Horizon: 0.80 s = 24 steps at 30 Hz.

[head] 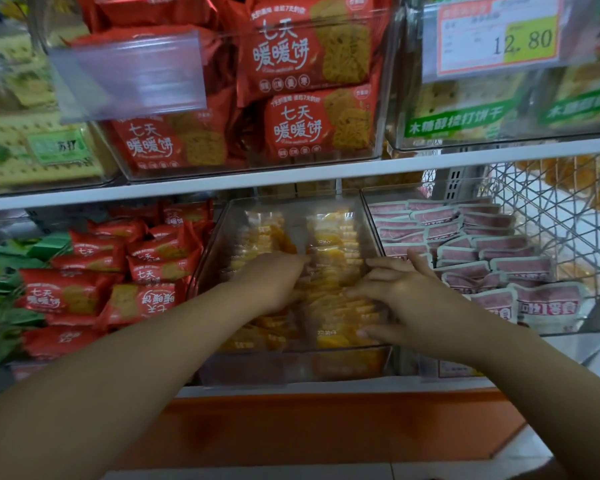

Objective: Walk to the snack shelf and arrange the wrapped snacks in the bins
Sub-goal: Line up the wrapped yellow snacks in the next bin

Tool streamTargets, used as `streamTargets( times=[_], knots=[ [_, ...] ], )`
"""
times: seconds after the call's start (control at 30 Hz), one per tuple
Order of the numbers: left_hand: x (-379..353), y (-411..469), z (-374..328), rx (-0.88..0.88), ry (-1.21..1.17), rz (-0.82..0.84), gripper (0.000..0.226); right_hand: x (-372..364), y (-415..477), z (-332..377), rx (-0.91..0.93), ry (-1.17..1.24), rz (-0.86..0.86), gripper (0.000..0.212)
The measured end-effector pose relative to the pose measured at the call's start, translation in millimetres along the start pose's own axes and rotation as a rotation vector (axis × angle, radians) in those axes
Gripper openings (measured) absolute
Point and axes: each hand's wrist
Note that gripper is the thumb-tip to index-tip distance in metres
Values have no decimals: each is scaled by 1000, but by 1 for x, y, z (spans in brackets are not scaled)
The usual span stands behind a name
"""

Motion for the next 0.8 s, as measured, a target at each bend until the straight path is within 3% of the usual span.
streamTargets(
  times=[0.13, 0.3, 0.53, 0.73, 0.8],
  knots=[
    [-4, 1, -5, 14, -172, -69, 55, -3, -1, 1, -2, -30, -18, 54],
    [-5, 10, -9, 164, -588, -11, 59, -4, -2, 1, 16, -54, -36, 55],
    [4, 18, -13, 204, -622, 215, 69, -5, -3, -1, 32, -1, -67, 54],
    [10, 6, -22, 199, -920, 380, 58, -15, -4, -6, 64, 43, -160, 55],
    [12, 5, -25, 139, -928, 428, 67, -17, -7, -7, 63, -1, -191, 62]
  ],
)
Point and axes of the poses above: each hand's wrist, its own y-axis towards the middle knuckle, its own x-axis out of the back of the hand, z = x × y, and after that the axes turned 4 degrees about x, right-handed
